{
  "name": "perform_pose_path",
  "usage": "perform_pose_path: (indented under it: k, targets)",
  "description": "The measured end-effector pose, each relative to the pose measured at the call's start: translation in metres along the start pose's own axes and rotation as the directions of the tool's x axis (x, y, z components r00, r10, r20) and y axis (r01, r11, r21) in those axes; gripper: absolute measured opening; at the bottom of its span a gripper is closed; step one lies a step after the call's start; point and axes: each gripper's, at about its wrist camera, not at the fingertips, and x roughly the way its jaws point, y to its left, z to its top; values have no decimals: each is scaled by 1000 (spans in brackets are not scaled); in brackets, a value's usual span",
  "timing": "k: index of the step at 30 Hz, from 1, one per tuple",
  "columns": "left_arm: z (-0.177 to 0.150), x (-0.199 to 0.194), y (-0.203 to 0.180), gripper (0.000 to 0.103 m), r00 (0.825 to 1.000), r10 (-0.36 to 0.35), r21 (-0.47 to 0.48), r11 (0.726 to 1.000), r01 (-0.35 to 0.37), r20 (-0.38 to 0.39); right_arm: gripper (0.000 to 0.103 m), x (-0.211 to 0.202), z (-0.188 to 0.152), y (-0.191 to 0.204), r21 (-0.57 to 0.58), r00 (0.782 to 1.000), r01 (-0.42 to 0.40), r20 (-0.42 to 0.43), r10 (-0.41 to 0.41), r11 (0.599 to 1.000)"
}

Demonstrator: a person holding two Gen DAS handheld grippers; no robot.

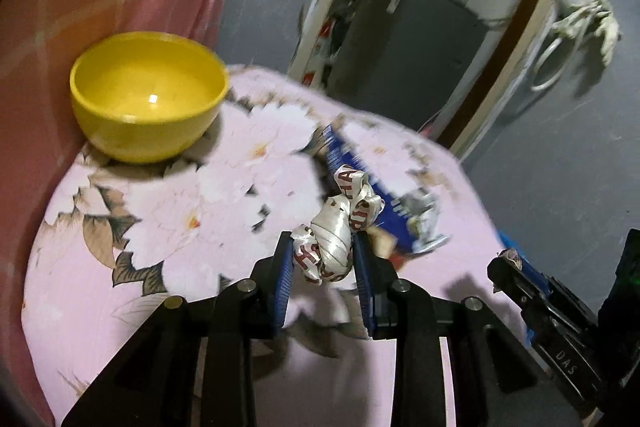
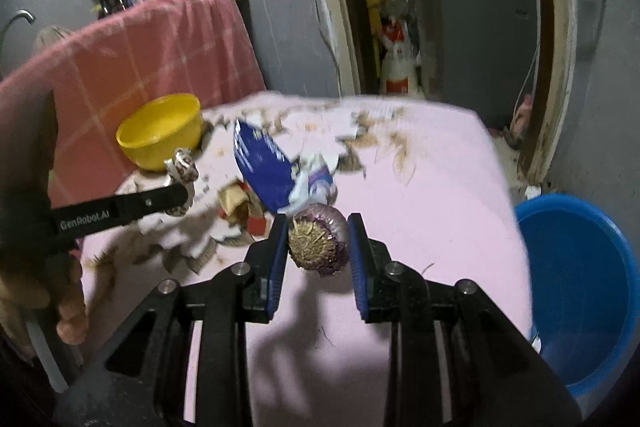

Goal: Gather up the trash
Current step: 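Carry the foil wrapper and round lid over the blue basin and open both tools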

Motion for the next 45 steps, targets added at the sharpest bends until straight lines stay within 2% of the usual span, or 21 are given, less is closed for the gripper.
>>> perform_pose_path:
  k: [6, 10, 13, 19, 24, 28, 33, 37, 45]
  targets:
    - [9, -31, -42, 25, 987, -68, 80, 995, 57, 145, 36, -49, 14, 0, -27, 984, 17, 180, -11, 999]
    - [16, -48, -74, 25, 965, -123, 148, 985, 89, 233, 36, -83, 26, -3, -58, 952, 51, 305, -31, 997]
    - [20, -57, -102, 25, 941, -167, 206, 972, 108, 294, 37, -107, 33, -6, -76, 923, 84, 381, -49, 994]
    - [21, -71, -147, 25, 900, -247, 299, 944, 140, 360, 37, -141, 44, -19, -78, 880, 142, 467, -89, 987]
    - [21, -66, -178, 25, 886, -294, 352, 922, 163, 359, 37, -160, 43, -39, -49, 857, 177, 498, -130, 983]
    - [19, -55, -197, 25, 890, -318, 381, 906, 183, 328, 37, -170, 38, -60, -13, 849, 200, 501, -167, 980]
    - [12, -34, -220, 25, 905, -327, 400, 894, 203, 271, 37, -176, 28, -86, 24, 850, 214, 488, -199, 976]
    - [7, -15, -234, 25, 921, -320, 407, 889, 211, 222, 37, -169, 21, -106, 56, 861, 217, 460, -218, 975]
    - [-1, 34, -242, 25, 957, -266, 386, 899, 205, 112, 37, -145, 4, -145, 121, 889, 214, 387, -244, 969]
